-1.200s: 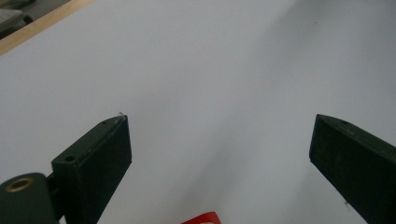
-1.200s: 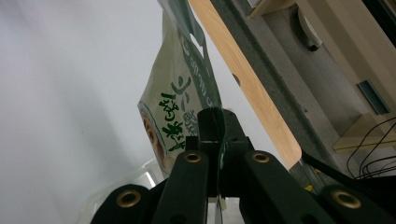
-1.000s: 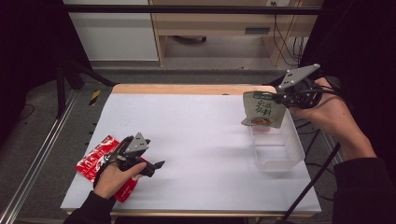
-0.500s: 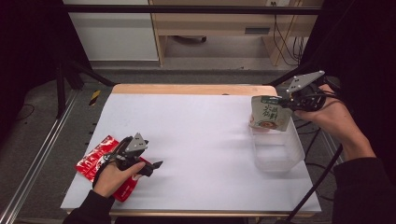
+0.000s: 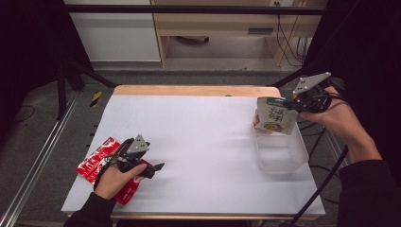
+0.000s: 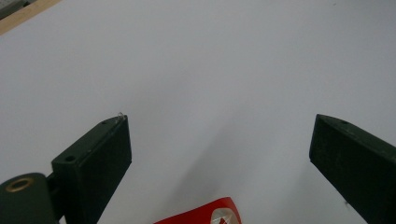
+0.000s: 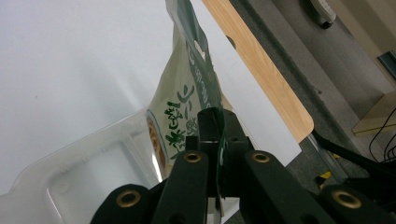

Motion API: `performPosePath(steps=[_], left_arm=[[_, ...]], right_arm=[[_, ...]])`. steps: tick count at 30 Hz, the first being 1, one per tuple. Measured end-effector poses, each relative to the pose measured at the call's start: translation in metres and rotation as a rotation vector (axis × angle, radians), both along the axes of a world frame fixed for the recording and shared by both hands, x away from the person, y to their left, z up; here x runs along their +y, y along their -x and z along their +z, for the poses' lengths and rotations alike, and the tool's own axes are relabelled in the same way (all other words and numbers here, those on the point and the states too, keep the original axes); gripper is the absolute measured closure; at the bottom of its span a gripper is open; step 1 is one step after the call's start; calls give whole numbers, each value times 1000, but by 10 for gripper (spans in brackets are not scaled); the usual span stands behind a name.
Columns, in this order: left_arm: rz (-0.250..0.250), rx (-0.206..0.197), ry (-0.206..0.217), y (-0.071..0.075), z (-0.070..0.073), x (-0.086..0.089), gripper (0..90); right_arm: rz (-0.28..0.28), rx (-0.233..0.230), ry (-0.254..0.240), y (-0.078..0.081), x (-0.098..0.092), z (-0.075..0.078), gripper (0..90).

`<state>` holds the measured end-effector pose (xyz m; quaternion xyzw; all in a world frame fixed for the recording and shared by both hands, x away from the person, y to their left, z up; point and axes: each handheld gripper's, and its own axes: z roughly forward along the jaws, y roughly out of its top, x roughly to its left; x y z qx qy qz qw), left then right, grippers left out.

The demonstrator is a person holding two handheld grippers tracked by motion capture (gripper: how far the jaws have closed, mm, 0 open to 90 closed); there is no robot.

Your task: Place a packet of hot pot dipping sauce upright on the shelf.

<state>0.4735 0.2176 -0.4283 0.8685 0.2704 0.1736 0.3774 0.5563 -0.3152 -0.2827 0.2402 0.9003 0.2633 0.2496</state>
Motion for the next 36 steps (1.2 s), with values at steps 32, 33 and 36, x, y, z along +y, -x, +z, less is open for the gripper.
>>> performPosePath(steps=[32,33,36], left_arm=[[-5,3,7,1,1,0,57],[-4,4,6,1,1,0,57],[-3,5,5,1,1,0,57]], right_arm=[[-102,116,-35,-4,-17,-47,866],[-107,118,-34,-4,-18,-48,862],[-116,128,-38,-2,-22,-50,835]])
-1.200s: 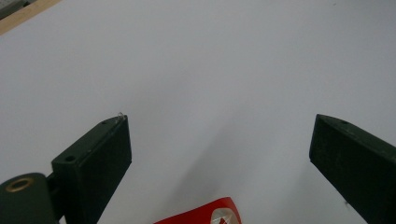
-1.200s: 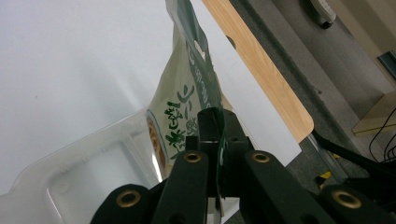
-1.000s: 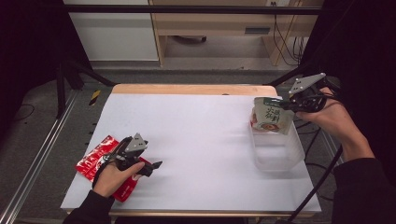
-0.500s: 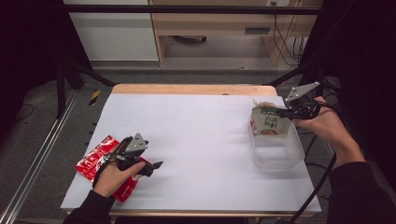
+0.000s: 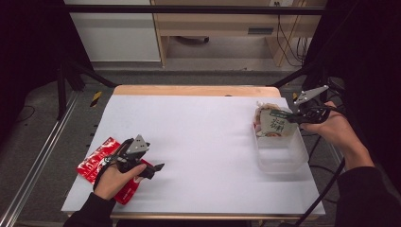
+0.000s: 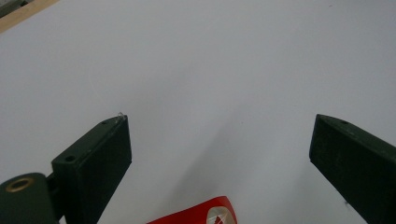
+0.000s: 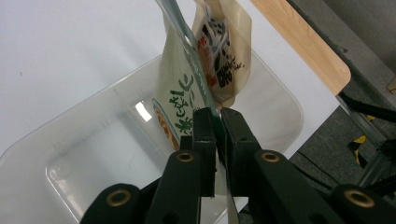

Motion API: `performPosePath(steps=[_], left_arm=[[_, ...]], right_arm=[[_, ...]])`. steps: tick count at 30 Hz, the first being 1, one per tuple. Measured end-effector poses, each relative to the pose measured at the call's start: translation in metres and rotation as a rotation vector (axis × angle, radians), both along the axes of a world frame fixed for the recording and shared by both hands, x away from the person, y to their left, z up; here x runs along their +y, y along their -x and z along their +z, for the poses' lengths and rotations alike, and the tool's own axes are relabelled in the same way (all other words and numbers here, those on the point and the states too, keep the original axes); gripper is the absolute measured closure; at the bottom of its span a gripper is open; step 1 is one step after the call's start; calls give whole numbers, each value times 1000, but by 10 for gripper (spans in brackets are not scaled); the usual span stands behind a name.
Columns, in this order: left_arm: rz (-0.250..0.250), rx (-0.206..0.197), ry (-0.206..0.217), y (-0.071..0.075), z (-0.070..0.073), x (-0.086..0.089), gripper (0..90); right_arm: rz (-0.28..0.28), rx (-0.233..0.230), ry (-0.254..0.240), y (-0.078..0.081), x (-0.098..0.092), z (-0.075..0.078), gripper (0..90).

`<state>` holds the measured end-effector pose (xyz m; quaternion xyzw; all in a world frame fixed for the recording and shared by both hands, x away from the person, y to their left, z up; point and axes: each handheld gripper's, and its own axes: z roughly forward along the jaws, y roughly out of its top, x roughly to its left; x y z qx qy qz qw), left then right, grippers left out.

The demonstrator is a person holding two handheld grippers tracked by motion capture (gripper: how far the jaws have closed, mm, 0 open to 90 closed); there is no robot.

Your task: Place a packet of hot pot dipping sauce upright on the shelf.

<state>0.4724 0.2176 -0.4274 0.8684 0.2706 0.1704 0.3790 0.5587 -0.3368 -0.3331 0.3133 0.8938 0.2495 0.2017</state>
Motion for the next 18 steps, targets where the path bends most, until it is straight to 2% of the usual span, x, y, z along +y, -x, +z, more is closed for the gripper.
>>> performPosePath(steps=[3,4,7,15,18], left_arm=[[1,2,4,0,0,0,57],[1,2,4,0,0,0,57],[1,1,3,0,0,1,56],[2,-2,7,0,2,2,56],[2,0,8,0,2,2,56]], right_arm=[[-17,21,-16,2,-3,-3,754],[-17,21,-16,2,-3,-3,754],[-27,21,-20,4,0,-6,637],[-41,22,-10,6,3,-9,508],[-43,24,-15,7,5,-10,491]])
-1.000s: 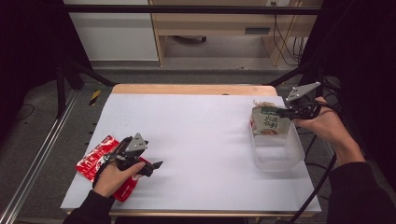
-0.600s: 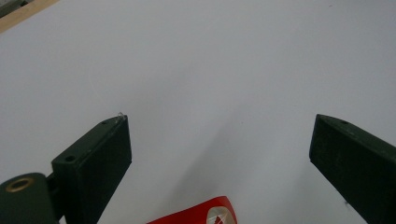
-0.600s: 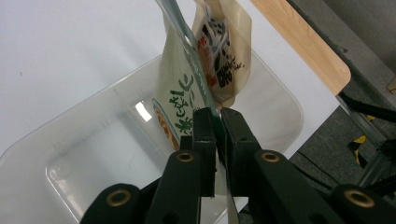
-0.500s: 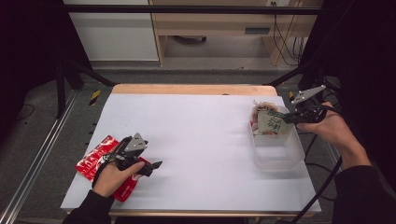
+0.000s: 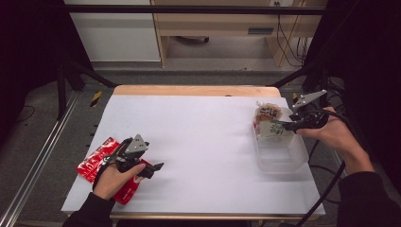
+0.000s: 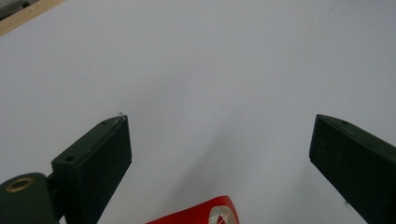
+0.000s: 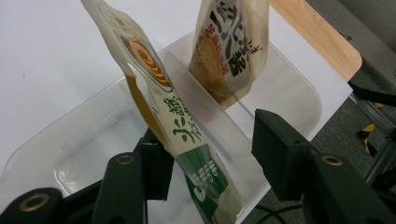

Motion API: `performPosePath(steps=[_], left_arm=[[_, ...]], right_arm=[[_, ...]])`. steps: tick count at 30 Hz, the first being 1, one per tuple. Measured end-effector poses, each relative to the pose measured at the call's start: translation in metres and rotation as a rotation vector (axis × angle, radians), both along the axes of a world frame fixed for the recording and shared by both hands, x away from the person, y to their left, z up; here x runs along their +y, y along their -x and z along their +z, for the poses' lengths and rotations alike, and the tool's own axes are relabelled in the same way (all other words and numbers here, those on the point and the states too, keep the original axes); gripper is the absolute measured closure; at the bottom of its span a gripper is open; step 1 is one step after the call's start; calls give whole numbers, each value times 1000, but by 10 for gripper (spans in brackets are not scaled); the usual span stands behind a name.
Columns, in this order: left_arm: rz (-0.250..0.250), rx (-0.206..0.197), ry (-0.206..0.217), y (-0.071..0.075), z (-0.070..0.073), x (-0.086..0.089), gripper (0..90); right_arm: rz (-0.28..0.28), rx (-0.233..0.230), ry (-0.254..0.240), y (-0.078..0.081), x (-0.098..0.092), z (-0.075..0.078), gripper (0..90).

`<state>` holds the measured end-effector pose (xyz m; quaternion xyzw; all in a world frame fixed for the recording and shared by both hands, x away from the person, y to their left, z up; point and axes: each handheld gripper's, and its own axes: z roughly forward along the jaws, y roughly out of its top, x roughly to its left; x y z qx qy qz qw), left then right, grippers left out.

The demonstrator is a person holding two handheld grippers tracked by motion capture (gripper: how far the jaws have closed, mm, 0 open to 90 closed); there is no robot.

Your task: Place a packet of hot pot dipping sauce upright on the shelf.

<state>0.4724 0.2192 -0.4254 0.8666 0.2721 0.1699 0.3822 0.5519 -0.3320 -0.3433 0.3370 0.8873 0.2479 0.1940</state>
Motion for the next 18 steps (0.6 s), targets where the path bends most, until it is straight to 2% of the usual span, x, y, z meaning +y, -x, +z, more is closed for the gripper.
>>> performPosePath(steps=[8,15,18], left_arm=[[0,-5,5,0,2,1,56],[2,-9,7,1,3,2,56],[3,-11,12,1,5,2,57]], right_arm=[[17,-6,6,4,8,-3,422],[33,-23,22,12,17,-3,287],[26,-28,16,15,19,0,259]])
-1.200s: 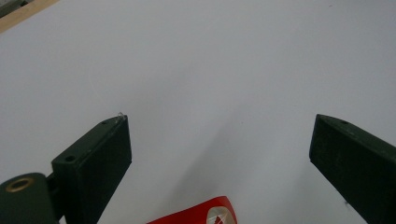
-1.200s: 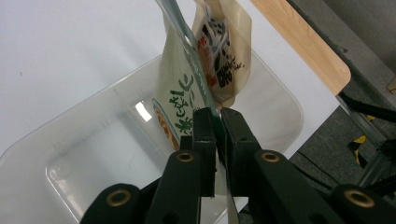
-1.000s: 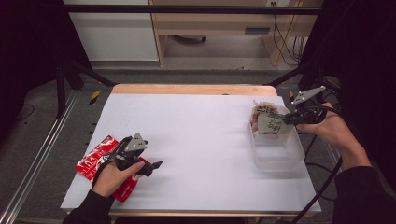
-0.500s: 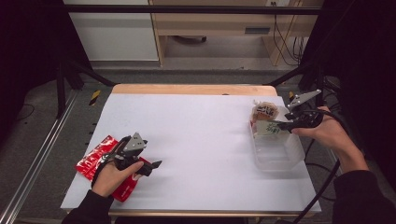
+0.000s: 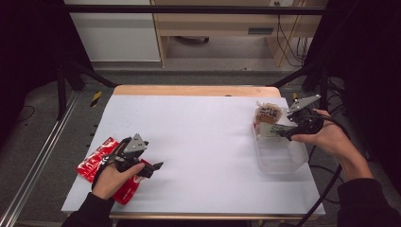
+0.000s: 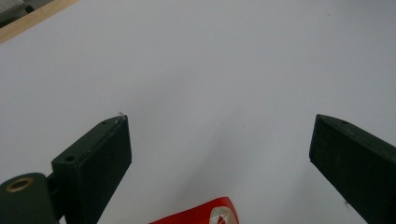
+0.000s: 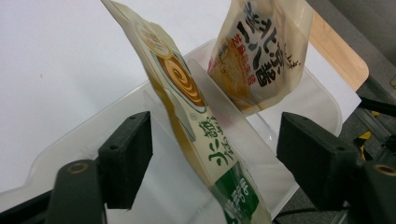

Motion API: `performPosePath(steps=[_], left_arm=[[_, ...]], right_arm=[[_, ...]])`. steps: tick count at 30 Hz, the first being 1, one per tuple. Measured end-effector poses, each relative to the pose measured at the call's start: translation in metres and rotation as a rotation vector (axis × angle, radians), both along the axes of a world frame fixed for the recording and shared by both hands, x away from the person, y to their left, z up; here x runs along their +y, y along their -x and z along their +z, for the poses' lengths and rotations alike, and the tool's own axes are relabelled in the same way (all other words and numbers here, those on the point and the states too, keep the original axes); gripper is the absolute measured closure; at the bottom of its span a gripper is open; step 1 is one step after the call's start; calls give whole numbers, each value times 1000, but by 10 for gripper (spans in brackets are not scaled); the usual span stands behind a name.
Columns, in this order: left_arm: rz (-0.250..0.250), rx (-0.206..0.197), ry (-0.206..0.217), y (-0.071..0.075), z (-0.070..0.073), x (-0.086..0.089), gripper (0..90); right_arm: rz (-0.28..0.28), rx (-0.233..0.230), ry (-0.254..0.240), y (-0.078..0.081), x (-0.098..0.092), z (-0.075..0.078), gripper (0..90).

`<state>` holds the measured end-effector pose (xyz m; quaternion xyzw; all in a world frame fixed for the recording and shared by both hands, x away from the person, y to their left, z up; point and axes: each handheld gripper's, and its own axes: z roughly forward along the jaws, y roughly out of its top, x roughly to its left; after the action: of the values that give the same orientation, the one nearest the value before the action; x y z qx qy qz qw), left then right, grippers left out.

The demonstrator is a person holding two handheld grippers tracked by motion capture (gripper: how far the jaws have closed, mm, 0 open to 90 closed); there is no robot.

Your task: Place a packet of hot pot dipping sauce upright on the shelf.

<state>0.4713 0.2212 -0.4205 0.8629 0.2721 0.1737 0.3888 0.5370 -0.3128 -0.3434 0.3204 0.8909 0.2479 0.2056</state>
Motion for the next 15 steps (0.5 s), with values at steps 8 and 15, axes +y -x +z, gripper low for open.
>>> performPosePath(steps=[8,15], left_arm=[[4,-3,2,0,1,2,56],[9,-1,6,0,1,4,56]], right_arm=[[17,-47,-19,13,10,15,183],[57,-117,-27,27,33,32,150]])
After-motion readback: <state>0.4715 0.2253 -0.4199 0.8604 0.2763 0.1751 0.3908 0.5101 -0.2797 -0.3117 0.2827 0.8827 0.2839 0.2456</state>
